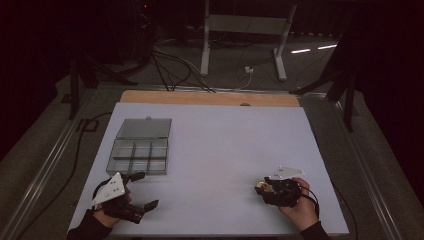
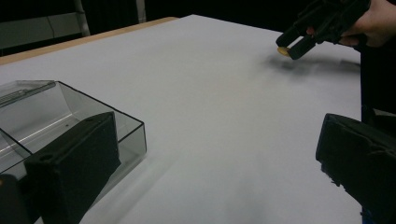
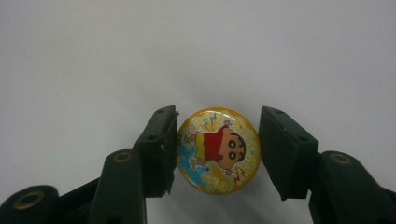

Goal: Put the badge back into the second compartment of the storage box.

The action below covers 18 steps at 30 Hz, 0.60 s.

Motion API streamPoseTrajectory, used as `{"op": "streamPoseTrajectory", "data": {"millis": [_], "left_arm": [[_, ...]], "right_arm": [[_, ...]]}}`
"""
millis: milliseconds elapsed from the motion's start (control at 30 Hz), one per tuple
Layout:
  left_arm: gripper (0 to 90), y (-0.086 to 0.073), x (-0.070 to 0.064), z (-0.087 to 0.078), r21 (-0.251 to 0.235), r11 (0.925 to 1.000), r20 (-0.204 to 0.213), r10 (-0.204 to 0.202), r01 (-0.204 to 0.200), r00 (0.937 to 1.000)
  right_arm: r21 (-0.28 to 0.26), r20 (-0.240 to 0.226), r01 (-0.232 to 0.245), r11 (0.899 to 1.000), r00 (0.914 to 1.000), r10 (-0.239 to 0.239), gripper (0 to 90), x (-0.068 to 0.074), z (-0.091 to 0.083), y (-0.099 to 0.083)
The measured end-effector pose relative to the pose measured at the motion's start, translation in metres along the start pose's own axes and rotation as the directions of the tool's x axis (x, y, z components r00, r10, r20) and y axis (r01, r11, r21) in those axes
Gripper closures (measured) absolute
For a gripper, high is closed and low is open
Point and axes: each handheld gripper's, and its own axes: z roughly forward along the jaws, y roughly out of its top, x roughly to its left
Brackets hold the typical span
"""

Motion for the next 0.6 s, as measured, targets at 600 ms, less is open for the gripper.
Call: {"op": "streamPoseTrajectory", "data": {"millis": [600], "left_arm": [[0.4, 0.001, 0.0, -0.001, -0.005, 1.0, 0.002, -0.001, 0.001, 1.0]], "right_arm": [[-0.048, -0.043, 0.028, 0.998, 0.9986, -0.03, 47.7, 0.007, 0.01, 0.041]]}}
